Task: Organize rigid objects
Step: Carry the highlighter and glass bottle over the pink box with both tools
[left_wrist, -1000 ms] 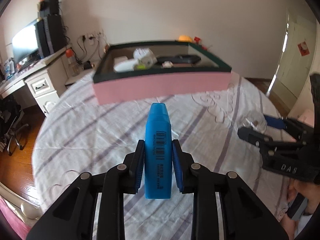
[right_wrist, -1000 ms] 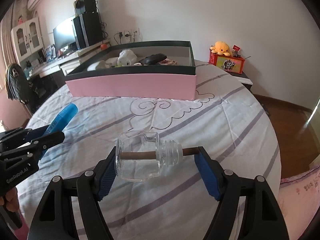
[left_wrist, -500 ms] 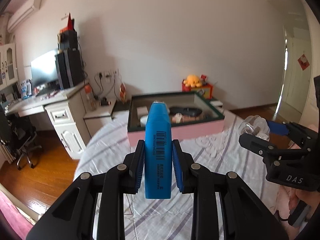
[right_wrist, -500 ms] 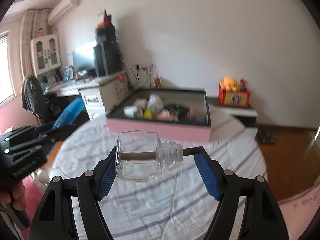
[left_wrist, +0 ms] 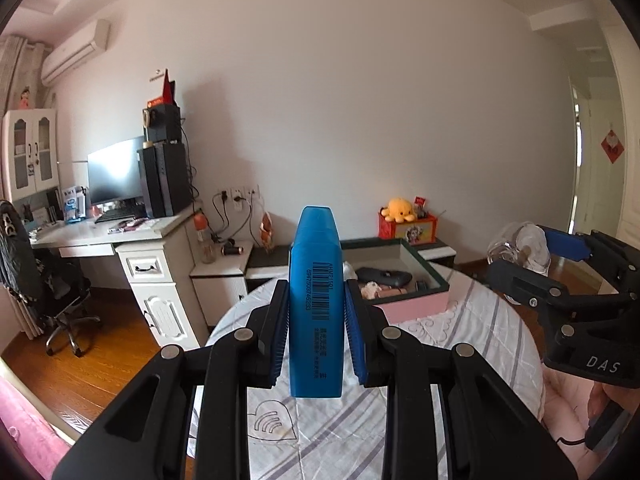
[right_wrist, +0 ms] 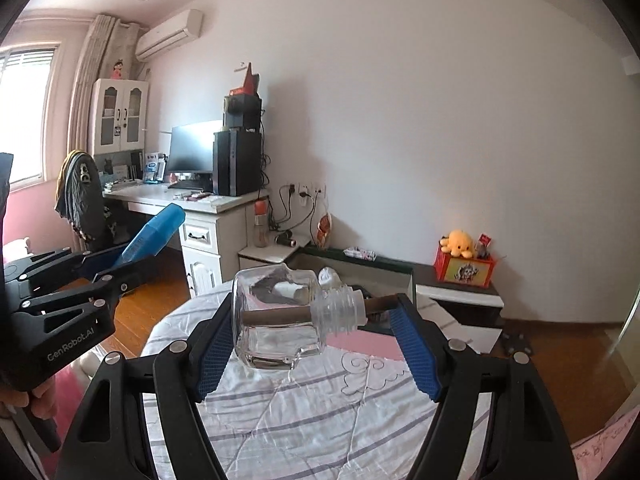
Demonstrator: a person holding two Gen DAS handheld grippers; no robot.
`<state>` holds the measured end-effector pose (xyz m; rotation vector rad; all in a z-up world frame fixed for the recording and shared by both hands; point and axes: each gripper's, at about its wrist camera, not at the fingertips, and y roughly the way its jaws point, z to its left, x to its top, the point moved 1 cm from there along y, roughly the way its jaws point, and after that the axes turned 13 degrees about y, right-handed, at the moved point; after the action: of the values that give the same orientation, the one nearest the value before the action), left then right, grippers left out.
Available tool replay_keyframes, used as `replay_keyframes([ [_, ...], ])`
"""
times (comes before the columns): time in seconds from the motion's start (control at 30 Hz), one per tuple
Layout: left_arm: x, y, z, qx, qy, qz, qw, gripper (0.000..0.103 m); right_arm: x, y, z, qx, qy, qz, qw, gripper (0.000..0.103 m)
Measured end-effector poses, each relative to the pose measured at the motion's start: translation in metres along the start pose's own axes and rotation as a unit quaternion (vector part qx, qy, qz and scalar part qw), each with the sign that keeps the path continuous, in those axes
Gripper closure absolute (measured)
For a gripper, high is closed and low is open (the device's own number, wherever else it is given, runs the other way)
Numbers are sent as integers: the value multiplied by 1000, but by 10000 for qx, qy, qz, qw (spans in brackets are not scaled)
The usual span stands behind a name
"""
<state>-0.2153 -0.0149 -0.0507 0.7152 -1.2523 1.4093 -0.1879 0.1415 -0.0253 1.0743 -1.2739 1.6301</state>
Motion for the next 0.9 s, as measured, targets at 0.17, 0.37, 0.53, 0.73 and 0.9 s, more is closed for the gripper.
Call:
replay_keyframes([
  [0.17, 8, -12, 7, 100, -8, -157, 9998, 76, 8, -10, 7, 32, -69, -160, 9998, 27],
  [0.37, 19, -7, 12, 188, 28, -264, 9995, 76, 18, -8, 7, 43, -116, -239, 9996, 27],
  [0.53, 33, 11, 13, 247, 141, -283, 9992, 76, 30, 0, -3, 31, -111, -320, 9994, 27],
  [0.73, 54, 58, 11, 236, 312, -232, 9990, 76, 47, 28, -25, -14, -70, -323, 9995, 27],
  [0.9, 74, 121, 13, 96, 362, -91, 9993, 76, 62, 73, -49, -88, 15, -211, 9997, 27],
])
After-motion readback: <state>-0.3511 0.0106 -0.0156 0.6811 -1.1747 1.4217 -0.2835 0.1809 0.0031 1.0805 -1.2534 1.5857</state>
